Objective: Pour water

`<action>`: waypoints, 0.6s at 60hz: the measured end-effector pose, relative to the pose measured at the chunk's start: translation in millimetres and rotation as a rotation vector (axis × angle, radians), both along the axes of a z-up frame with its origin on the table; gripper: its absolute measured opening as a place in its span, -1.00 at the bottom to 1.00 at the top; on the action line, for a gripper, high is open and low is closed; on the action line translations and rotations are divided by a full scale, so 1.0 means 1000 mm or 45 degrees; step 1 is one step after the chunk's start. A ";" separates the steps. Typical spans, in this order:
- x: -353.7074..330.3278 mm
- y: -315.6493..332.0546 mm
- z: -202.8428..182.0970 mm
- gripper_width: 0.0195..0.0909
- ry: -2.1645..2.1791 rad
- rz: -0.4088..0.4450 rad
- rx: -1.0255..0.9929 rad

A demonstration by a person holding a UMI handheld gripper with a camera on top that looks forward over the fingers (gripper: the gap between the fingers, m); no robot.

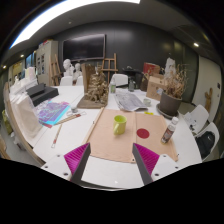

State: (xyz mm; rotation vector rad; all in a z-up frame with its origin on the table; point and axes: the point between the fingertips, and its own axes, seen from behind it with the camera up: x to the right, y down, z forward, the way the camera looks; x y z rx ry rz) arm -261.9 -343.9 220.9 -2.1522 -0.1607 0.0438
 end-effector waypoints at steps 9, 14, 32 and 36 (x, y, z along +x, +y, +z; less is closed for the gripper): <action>0.044 0.006 -0.012 0.86 -0.015 -0.071 -0.003; 0.097 0.017 -0.026 0.86 -0.012 -0.105 -0.007; 0.261 0.076 -0.080 0.87 -0.052 -0.216 0.072; 0.288 0.098 -0.092 0.85 -0.044 -0.216 0.098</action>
